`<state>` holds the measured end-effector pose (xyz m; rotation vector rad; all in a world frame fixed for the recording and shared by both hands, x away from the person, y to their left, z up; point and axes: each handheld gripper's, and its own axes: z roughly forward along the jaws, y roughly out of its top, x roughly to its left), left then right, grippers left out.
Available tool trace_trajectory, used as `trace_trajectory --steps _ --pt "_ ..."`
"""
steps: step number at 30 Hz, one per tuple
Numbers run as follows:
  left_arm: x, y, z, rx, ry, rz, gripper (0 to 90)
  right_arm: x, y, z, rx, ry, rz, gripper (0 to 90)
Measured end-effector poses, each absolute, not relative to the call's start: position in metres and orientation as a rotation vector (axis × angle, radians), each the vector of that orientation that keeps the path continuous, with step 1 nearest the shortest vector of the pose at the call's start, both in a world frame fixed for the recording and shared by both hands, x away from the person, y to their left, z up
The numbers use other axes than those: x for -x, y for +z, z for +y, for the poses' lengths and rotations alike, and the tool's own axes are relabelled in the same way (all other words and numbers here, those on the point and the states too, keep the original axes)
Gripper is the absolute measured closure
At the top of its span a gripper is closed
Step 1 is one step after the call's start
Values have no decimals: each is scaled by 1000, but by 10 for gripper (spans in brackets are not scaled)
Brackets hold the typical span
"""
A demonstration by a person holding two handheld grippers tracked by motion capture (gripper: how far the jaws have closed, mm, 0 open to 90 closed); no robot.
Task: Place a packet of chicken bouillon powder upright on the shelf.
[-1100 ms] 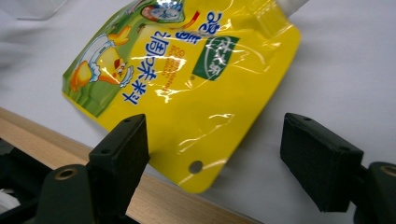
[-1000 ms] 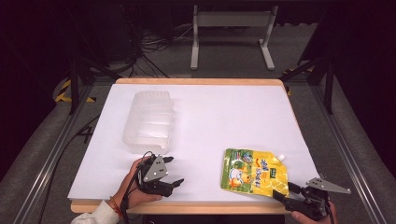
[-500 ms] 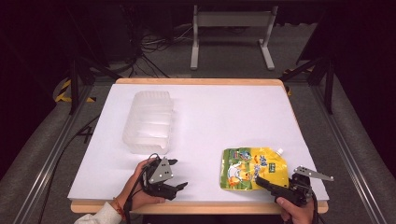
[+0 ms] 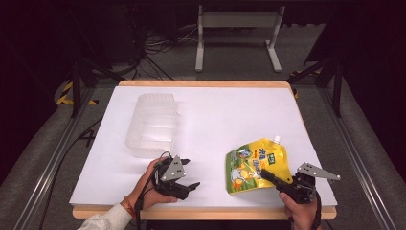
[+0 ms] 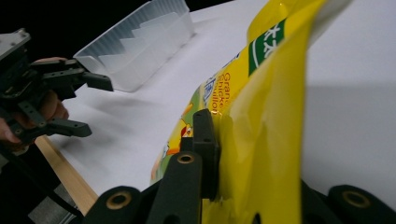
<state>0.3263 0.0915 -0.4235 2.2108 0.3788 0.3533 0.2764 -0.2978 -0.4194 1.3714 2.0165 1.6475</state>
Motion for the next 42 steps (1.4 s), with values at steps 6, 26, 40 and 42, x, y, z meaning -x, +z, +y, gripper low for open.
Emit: trace_trajectory --steps 6,26,40,42 --pt "-333 -413 78 -2204 353 348 205 -286 -396 -274 -1169 1606 2101 895" --pt "-371 -374 69 -2054 368 420 163 -314 -328 -209 -627 1474 2280 900" --pt "-385 -357 91 -1996 356 419 183 -334 -303 -174 -470 1466 2303 900" --pt "-387 -356 93 -1998 368 415 183 -337 -299 -171 -457 1484 2299 900"
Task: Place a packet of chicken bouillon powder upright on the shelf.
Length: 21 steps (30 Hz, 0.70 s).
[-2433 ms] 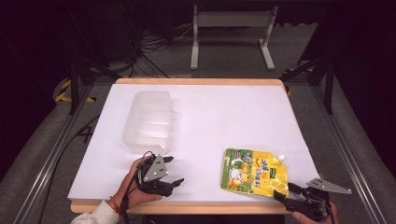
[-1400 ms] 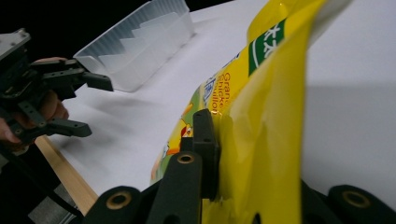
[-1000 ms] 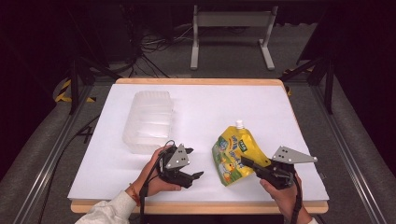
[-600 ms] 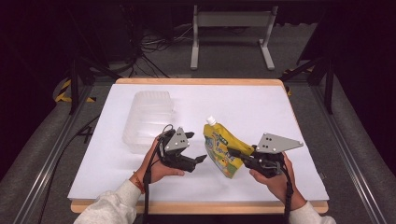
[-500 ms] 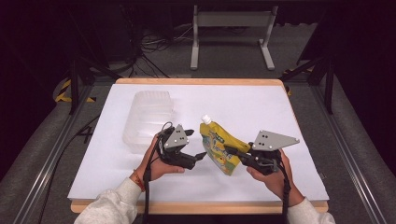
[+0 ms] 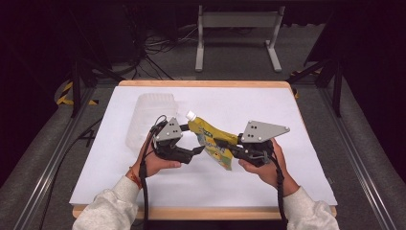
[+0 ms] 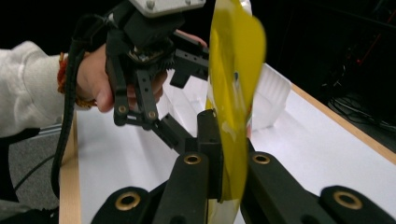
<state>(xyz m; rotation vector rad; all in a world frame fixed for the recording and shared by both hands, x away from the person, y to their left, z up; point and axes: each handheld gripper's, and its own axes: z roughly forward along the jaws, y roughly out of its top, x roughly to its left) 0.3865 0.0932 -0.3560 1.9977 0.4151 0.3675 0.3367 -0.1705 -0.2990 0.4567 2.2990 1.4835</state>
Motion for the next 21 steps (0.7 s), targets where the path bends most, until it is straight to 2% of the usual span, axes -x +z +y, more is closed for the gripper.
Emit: trace_trajectory --steps 4,5,7,16,21 --pt "-387 -353 98 -1991 374 401 230 -342 -292 -160 -436 1477 2296 900" --pt "-386 -352 99 -1982 377 397 289 -343 -291 -158 -433 1471 2292 900" --pt "-387 -350 103 -1967 398 417 333 -345 -289 -155 -433 1476 2281 900" --pt "-396 -347 127 -1843 415 560 713 -357 -285 -137 -446 1507 2241 900" --pt "-396 -345 134 -1833 436 572 782 -360 -283 -129 -462 1510 2223 900"
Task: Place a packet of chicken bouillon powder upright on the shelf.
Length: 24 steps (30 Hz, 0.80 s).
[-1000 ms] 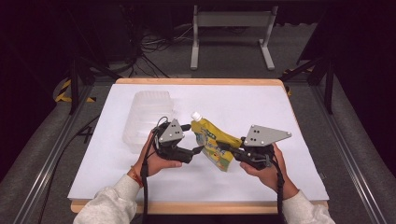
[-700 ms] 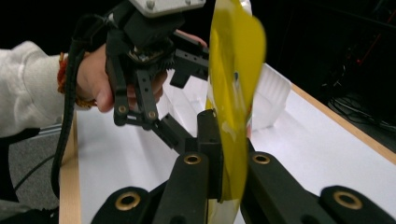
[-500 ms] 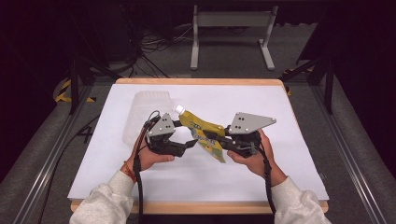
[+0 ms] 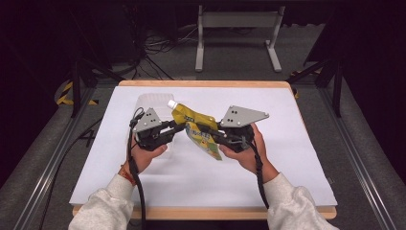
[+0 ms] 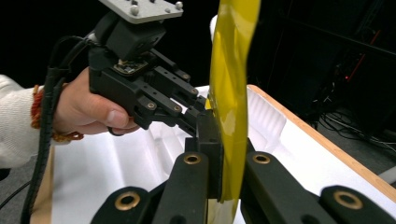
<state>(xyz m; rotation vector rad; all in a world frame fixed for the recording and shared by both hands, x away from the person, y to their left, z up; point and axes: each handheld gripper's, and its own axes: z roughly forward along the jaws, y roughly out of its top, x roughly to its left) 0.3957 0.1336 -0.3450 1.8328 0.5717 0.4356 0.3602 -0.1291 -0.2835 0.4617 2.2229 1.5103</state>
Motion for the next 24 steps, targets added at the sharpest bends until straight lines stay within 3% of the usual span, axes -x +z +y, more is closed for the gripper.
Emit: trace_trajectory --steps 6,24 --pt "-395 -341 140 -1829 467 582 853 -367 -283 -127 -515 1510 2179 896" --pt "-400 -327 173 -1803 619 657 897 -387 -280 -100 -579 1434 2131 843"
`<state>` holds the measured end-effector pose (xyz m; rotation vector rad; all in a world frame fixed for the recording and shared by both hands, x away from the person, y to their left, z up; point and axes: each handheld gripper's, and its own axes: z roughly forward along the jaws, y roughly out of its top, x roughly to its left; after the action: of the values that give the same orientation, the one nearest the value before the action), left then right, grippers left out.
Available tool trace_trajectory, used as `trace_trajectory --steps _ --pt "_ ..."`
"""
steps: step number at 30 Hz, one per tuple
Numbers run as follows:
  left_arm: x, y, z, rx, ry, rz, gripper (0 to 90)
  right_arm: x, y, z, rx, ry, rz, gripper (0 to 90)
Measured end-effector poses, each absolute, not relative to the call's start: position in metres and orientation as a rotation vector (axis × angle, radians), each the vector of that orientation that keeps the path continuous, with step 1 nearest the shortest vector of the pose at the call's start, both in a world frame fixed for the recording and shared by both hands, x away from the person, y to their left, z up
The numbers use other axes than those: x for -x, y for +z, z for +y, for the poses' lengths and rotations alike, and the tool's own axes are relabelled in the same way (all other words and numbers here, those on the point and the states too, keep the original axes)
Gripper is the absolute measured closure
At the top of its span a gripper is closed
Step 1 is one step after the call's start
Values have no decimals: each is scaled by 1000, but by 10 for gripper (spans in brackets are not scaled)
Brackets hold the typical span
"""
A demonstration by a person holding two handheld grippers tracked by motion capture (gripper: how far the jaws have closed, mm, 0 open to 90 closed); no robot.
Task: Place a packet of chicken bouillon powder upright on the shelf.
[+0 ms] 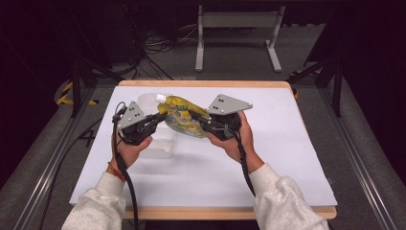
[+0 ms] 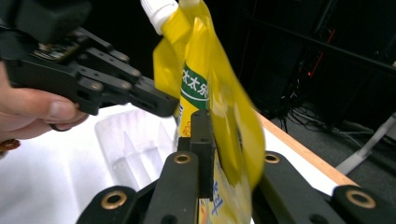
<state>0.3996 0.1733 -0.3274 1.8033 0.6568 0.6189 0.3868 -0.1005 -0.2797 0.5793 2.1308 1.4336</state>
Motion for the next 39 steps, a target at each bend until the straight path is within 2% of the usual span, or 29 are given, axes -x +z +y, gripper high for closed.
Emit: trace_trajectory --steps 7,15,22,39 --pt "-407 -327 189 -1773 649 695 896 -399 -285 -81 -579 1439 2109 900" --pt "-421 -333 199 -1770 703 718 897 -415 -292 -64 -565 1402 2053 900" --pt "-433 -341 209 -1732 696 748 897 -434 -300 -53 -600 1438 2036 900" --pt "-442 -355 239 -1685 665 826 891 -448 -307 -17 -590 1421 2051 900"
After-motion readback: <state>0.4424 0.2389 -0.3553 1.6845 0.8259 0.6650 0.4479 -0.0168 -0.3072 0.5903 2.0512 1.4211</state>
